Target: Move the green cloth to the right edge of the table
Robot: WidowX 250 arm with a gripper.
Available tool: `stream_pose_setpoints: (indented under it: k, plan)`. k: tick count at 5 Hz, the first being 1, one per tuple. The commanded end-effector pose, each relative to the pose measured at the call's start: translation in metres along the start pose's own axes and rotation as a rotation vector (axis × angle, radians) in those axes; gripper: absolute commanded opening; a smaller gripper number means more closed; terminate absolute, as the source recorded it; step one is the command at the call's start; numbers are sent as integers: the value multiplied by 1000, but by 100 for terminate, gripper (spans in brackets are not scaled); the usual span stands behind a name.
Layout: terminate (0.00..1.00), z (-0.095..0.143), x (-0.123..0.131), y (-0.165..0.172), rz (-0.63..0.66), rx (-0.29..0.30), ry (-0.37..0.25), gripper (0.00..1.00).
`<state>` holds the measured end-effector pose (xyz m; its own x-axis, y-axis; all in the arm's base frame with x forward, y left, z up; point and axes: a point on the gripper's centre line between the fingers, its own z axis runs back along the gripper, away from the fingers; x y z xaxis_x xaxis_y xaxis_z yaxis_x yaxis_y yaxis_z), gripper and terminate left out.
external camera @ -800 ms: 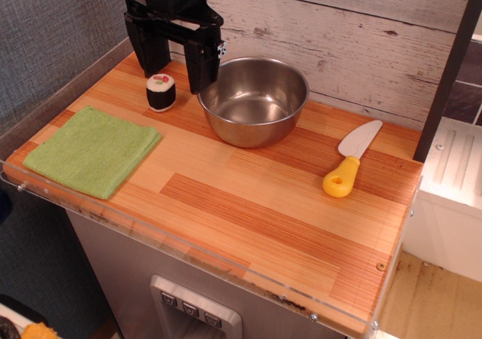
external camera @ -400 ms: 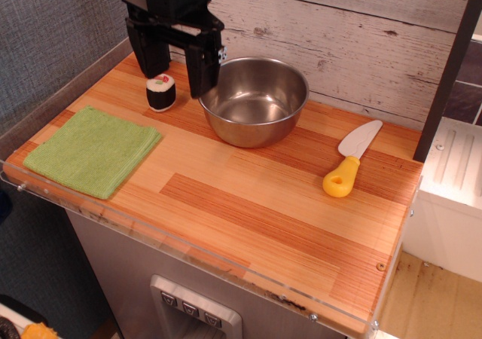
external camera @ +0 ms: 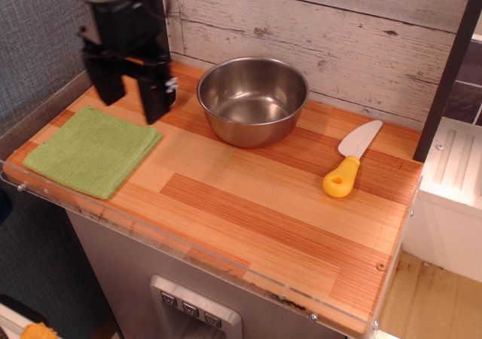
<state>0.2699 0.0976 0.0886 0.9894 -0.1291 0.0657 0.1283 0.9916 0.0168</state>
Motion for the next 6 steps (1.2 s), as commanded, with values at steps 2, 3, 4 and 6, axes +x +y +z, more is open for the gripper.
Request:
stream_pose_setpoints:
  k: [2,3,4,6]
  plan:
    - [0,-20,-28,49,82,61,-67,100]
    - [0,-26,-33,69,114,68,-58,100]
    - [0,-35,-34,82,128,61,-50,100]
    - [0,-51,-17,70,90,46,-60,100]
